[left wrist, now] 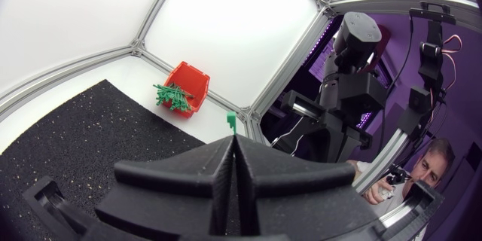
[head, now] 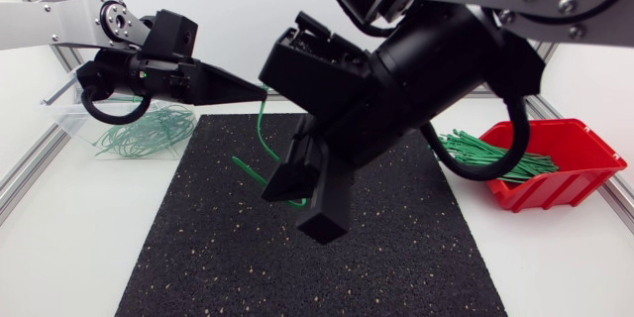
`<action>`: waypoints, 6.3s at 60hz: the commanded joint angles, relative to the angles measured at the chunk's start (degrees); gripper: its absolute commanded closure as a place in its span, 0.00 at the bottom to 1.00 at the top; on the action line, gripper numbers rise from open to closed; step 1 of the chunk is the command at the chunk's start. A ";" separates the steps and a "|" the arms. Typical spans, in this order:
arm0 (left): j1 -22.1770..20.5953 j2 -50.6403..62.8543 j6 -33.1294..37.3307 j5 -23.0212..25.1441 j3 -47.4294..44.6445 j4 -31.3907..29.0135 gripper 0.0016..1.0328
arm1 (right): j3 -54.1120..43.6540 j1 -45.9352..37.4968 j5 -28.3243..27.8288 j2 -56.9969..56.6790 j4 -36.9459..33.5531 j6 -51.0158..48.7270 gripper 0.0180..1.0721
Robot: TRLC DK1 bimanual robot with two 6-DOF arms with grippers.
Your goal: Take a green cable tie from the red box, thread the tail through the head to close it, then place it in the transparent bin on the left.
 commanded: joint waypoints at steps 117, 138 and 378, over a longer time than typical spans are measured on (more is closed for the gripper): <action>-1.27 -1.82 -0.38 -1.11 -16.57 32.70 0.97 | -7.13 -4.88 -10.02 0.05 12.65 23.58 0.95; -2.41 -9.73 -0.38 -2.26 -24.84 37.36 0.97 | -11.62 -3.92 -10.02 -3.90 16.87 26.92 0.95; -14.19 -29.33 -87.83 -18.43 -40.66 108.99 0.97 | -7.13 -13.67 -29.35 -15.24 19.68 95.82 0.95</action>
